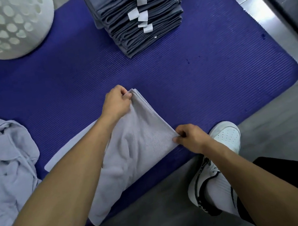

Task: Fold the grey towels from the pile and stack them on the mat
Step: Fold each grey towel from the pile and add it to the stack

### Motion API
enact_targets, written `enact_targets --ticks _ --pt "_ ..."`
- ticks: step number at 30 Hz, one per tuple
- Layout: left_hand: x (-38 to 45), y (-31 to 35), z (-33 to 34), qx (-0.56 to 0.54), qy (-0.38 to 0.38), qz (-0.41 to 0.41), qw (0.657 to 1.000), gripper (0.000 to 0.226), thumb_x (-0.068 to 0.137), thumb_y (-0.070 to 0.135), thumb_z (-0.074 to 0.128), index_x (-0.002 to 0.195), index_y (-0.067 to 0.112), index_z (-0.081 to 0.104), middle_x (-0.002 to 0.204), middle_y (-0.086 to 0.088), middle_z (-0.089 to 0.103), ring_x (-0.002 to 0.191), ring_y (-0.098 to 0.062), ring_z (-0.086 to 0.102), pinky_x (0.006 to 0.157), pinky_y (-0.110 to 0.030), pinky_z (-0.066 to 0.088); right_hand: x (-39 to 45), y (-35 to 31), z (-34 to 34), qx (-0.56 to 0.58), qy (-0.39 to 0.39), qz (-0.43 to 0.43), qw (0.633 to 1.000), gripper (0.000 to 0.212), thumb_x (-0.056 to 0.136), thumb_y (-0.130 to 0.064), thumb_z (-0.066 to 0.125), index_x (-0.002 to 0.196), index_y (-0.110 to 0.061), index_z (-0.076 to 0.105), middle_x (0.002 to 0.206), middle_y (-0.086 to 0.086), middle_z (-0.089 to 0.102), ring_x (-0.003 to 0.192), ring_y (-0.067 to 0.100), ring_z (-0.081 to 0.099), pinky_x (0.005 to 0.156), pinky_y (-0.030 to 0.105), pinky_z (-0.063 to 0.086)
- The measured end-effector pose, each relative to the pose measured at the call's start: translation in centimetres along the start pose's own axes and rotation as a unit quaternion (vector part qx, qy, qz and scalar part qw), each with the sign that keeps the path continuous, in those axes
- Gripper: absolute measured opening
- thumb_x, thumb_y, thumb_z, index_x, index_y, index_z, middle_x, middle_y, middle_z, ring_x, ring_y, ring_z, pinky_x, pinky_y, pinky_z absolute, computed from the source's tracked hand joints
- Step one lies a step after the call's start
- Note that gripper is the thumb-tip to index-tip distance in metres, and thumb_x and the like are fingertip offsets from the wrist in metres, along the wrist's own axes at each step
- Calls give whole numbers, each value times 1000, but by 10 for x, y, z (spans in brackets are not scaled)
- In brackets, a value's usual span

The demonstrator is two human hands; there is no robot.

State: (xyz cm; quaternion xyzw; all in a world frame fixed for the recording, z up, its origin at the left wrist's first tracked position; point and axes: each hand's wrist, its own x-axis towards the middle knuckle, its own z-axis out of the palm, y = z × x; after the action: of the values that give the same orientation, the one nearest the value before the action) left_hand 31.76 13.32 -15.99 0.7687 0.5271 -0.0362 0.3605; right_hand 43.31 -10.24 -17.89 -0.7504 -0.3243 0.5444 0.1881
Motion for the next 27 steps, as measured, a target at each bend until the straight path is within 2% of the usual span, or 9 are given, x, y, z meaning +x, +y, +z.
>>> enact_targets --ticks 3,7,9,11,14,17,21,24,27 --pt "-20 4 -29 -32 10 12 999 15 97 25 58 86 16 56 65 5 55 61 -10 50 57 -28 39 -9 -9 -5 44 34 1 998 14 94 -21 64 82 -14 63 77 -2 58 70 13 52 63 25 43" --pt "-51 0 -80 -92 25 12 995 9 93 25 66 96 17 62 61 12 60 60 -3 54 62 -26 42 -27 -37 -16 118 75 -41 989 16 90 -19 71 82 -6 67 67 -1 63 65 13 58 69 36 53" --pt "-70 -2 -108 -110 -2 20 994 10 91 23 70 97 16 66 54 15 62 54 4 55 64 -24 43 -39 -54 -20 133 108 -63 983 16 89 -19 72 79 -8 67 62 -6 62 64 13 57 66 35 52" --pt "-91 0 -137 -119 -24 21 992 11 87 25 74 88 15 72 52 17 61 52 3 54 66 -23 44 -52 -75 -26 134 144 -86 977 17 89 -21 72 75 -14 66 60 -10 59 61 12 55 62 28 49" --pt "-124 12 -172 -112 -34 30 993 15 81 25 80 80 12 73 55 14 60 60 -5 55 68 -26 47 -78 -110 -37 82 202 -134 967 14 90 -22 70 79 -14 67 64 -6 54 56 9 46 53 16 39" --pt "-155 19 -200 -140 -1 47 989 17 78 22 82 81 9 71 68 1 64 72 -16 57 74 -37 50 -106 -148 -53 13 239 -186 953 12 91 -19 68 85 -8 70 66 -5 53 65 10 47 61 24 38" --pt "-196 9 -234 -192 73 52 977 13 74 22 80 73 16 68 74 -4 67 78 -19 60 92 -51 52 -137 -203 -66 -111 267 -202 936 28 87 -18 70 61 -15 58 61 -3 53 61 14 48 58 29 40" --pt "-223 -2 -252 -231 167 46 957 22 78 16 79 63 21 63 67 -1 65 75 -19 58 85 -50 53 -158 -244 -72 -207 284 -238 905 23 86 -25 69 69 -10 65 72 5 60 74 27 59 64 33 47" --pt "-249 -4 -266 -272 251 33 929 23 82 12 76 67 15 59 66 0 59 70 -17 52 69 -34 43 -182 -281 -74 -293 311 -304 852 26 91 -36 65 86 -12 70 100 4 51 93 25 55 75 35 47"
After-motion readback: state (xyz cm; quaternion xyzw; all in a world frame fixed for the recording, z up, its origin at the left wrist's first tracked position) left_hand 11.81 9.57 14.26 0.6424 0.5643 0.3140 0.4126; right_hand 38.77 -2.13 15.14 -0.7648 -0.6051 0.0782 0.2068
